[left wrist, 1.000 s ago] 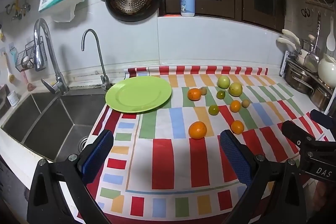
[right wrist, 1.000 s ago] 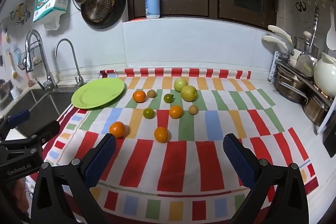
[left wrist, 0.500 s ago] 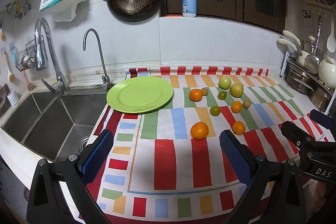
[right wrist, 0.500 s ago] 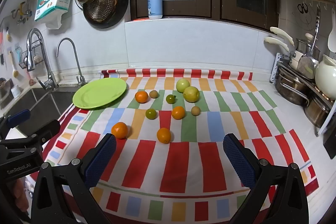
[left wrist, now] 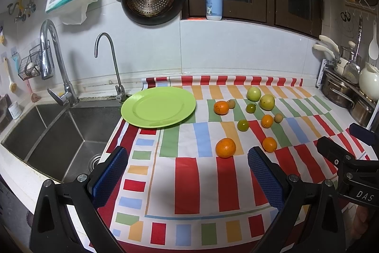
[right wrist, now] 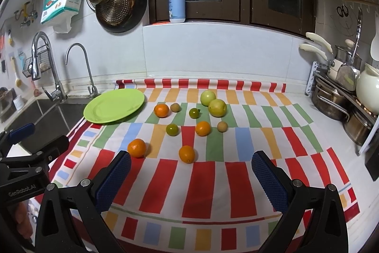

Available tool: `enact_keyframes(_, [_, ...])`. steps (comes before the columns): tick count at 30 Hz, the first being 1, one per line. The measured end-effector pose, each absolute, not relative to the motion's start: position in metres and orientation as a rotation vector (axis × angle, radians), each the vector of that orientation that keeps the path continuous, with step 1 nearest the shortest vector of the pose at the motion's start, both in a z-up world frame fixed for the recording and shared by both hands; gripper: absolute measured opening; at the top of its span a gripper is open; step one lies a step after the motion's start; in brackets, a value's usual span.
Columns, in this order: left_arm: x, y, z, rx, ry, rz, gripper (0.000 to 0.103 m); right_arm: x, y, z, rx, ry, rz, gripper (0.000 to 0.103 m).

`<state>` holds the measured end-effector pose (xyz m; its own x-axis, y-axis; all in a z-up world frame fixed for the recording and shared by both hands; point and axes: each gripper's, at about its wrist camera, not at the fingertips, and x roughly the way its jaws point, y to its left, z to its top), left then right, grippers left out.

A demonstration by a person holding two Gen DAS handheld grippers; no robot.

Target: Organize fruits

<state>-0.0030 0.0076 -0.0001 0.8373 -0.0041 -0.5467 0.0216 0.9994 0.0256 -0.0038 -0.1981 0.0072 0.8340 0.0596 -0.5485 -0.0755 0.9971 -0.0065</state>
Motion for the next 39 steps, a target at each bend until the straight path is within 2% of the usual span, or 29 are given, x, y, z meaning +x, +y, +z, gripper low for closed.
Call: enact_keyframes(39, [-0.0042, 0.0084, 0.0002, 0.028, 0.576, -0.017, 0.103, -0.0046, -0.1966, 0.0101, -0.028, 0.573, 0.075, 0.102])
